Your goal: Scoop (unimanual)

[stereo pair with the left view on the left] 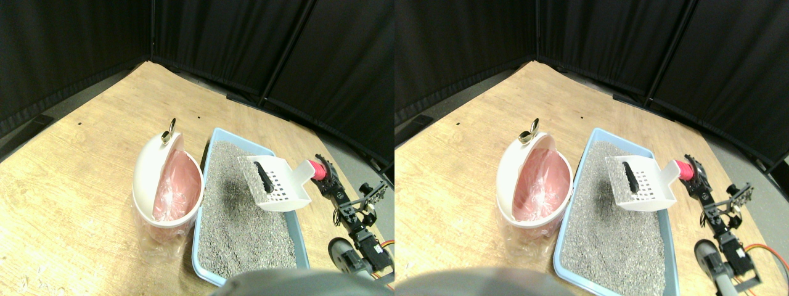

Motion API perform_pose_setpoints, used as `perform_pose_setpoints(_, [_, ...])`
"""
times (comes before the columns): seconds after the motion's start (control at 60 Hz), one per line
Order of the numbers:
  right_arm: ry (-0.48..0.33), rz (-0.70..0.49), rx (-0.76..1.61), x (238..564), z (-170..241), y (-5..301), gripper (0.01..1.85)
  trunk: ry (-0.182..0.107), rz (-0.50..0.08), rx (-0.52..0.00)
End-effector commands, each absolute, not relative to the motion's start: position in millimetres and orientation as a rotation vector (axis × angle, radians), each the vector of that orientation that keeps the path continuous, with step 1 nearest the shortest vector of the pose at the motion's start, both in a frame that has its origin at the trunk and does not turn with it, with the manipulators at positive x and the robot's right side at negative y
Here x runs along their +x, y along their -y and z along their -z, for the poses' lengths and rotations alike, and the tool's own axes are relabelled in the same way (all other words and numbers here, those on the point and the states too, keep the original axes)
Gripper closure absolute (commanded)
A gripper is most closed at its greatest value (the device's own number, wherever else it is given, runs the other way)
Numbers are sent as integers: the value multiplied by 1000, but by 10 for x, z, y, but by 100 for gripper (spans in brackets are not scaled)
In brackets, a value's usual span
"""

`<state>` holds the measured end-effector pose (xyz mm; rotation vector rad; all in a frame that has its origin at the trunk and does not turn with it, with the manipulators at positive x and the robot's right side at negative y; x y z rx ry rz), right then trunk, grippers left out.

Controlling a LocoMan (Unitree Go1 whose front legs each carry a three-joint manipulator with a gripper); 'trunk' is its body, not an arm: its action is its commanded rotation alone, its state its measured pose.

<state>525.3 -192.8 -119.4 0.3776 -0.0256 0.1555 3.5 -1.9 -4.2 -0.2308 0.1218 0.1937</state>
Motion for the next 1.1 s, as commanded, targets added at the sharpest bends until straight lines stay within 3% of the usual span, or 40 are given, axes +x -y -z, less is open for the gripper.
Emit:
perform_pose_setpoints(0.017, [98,-150,477,5280,1153,1911,180,-93,-200,-237])
perform_pose_setpoints(0.083, [59,-79,528,5265,1185,1890,180,-91,-198,-234])
perform_pose_setpoints(0.217, [25,-68,512,5248,1235,1863,180,-91,-196,-233])
perform_pose_setpoints(0.617, [1,-57,530,5274,1325,1883,180,-94,-192,-232])
perform_pose_setpoints(0.9, [-8,8,808,5313,1441,1852,180,-93,-190,-230])
perform_pose_setpoints(1.1, [-1,-16,770,5318,1437,1838,180,-93,-191,-231])
